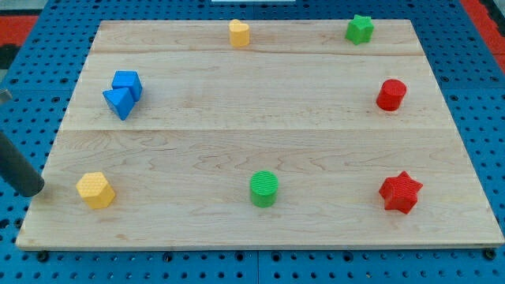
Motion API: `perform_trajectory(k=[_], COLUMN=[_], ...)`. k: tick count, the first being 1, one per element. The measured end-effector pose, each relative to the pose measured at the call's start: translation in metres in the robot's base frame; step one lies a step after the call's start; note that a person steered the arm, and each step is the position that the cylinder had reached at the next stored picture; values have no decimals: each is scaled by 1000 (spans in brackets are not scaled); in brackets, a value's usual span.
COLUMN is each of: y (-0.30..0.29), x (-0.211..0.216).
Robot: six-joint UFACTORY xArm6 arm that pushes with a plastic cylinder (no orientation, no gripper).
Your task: Push the yellow hexagon towards right
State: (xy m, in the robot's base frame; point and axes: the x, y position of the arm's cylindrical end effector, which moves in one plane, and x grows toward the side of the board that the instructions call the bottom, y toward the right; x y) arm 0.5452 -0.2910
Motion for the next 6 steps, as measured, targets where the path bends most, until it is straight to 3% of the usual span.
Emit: perform_trajectory(k=[3,6], y=[34,108], x=[9,9])
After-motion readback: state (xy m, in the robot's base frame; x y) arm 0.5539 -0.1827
